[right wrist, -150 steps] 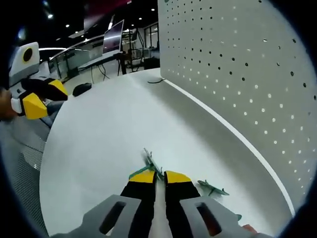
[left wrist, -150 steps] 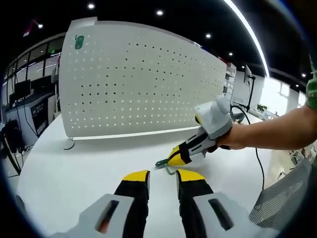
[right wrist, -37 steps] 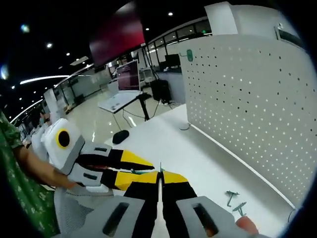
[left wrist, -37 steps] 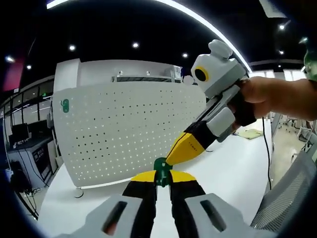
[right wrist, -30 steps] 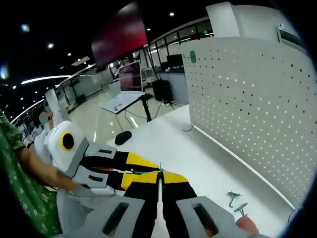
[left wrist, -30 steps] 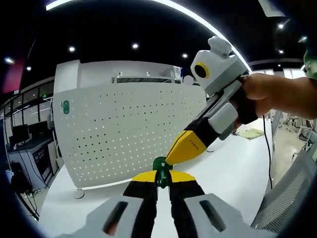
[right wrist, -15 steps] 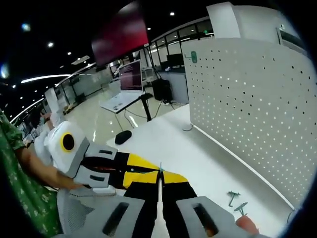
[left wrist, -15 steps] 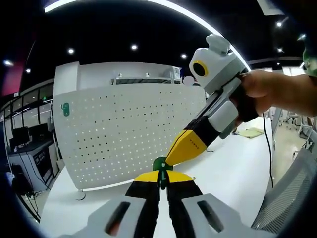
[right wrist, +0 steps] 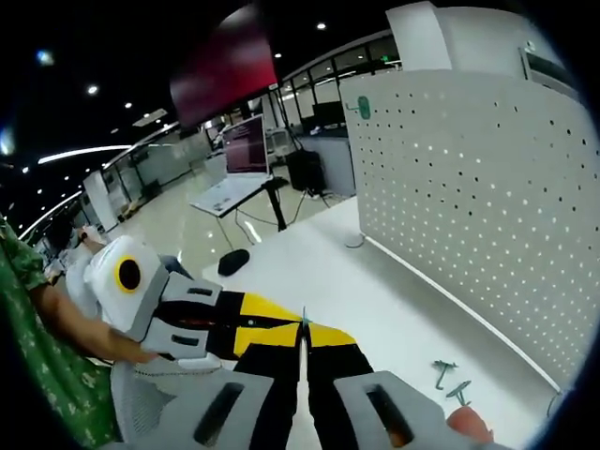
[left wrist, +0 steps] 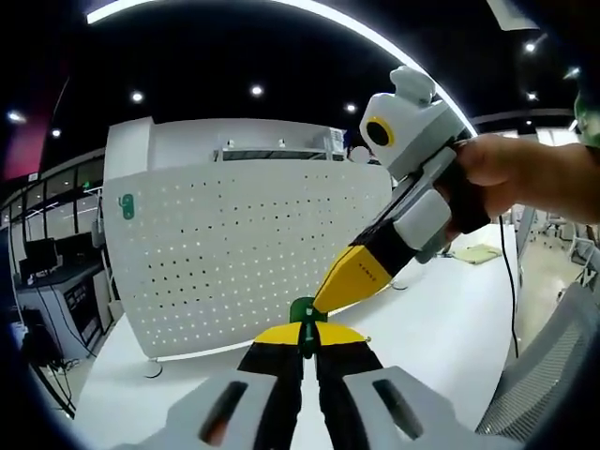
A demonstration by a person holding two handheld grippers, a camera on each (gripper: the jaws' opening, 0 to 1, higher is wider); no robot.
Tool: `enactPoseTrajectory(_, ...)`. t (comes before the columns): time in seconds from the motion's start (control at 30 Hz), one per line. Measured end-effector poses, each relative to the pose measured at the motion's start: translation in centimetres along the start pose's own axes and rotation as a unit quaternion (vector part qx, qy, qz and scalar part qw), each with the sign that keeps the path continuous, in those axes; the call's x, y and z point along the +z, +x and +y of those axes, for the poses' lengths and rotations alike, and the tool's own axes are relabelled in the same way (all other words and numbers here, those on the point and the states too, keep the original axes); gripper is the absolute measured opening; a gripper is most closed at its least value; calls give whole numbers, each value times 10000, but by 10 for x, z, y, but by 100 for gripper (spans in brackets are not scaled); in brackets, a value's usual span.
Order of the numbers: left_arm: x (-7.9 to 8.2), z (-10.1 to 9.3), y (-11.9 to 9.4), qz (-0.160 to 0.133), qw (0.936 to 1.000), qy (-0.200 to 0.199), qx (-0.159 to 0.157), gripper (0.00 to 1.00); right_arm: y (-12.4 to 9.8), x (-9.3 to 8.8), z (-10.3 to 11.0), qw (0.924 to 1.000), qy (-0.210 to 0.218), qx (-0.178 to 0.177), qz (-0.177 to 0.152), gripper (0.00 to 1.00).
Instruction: Insert the hook assembly into the mounting plate slot until the hook locks in place.
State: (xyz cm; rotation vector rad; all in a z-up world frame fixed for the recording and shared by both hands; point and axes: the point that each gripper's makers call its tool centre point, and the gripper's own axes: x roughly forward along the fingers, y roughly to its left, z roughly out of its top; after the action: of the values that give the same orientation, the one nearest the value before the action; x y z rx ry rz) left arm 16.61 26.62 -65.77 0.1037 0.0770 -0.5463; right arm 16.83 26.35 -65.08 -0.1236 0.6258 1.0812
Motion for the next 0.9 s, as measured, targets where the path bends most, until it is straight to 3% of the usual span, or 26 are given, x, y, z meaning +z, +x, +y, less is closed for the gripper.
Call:
enactPoseTrajectory(0.33, -1, -3, 0, 36, 10000, -73, -33, 4, -1, 5, -2, 9998, -86, -63, -185, 3)
enactPoseTrajectory(0.5, -1, -3, 0, 44, 9999, -87, -32, 4, -2, 4, -3, 9990, -345, -221, -201, 6)
enactPoseTrajectory(0.9, -2, -2, -1, 82, 9998, -165, 0, 4, -18, 14, -17, 9951, -460, -549, -683, 16)
